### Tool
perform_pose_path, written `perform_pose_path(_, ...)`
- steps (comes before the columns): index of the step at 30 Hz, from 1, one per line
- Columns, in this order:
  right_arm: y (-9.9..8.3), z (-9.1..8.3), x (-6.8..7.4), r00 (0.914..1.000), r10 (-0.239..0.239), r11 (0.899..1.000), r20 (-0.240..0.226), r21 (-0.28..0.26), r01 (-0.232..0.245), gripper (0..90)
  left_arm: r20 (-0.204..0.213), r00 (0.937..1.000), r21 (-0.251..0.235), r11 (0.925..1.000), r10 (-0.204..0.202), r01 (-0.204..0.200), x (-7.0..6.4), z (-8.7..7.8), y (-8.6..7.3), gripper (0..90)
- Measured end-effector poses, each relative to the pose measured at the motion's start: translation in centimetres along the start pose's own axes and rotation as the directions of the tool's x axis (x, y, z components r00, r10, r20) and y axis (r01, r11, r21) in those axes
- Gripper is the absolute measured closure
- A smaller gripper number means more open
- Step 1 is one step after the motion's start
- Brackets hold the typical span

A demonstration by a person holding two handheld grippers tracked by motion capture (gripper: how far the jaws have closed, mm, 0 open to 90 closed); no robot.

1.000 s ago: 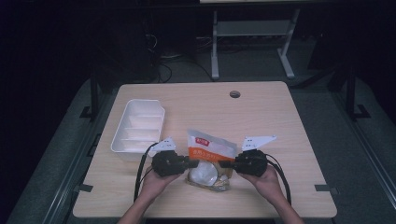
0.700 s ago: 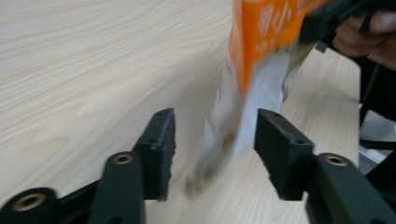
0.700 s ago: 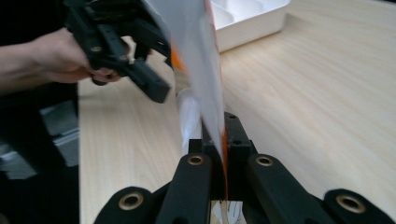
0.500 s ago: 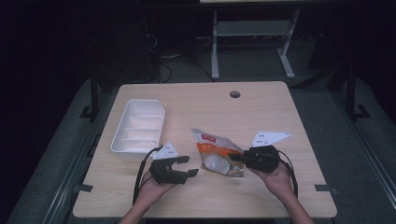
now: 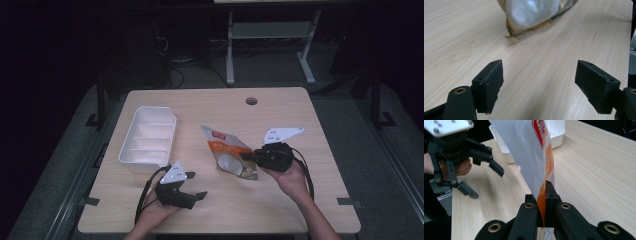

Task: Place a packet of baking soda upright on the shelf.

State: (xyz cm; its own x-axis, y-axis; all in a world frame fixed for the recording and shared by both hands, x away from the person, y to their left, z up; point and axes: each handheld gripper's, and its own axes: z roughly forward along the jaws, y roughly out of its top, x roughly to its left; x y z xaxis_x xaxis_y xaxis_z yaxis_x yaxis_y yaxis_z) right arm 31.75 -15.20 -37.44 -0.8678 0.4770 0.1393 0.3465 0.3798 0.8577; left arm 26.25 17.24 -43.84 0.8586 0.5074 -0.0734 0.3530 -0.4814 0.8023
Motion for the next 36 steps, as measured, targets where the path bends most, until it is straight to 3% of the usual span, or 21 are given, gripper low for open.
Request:
perform_pose_path(20, 4.7, 1.4, -0.7, 0.9996, -0.028, 0.999, -0.006, -0.028, 0.028, 89.9, 0.01, 0.9998, -0.006, 0.9999, 0.016, -0.016, 0.3, 0.0, -0.5, 22.3)
perform_pose_path(36, 9.3, 5.5, -1.0, 0.9962, -0.063, 0.997, -0.061, -0.052, 0.06, 89.9, 0.021, 0.998, 0.009, 0.9982, 0.059, -0.06, 0.2, 0.2, -0.6, 22.4)
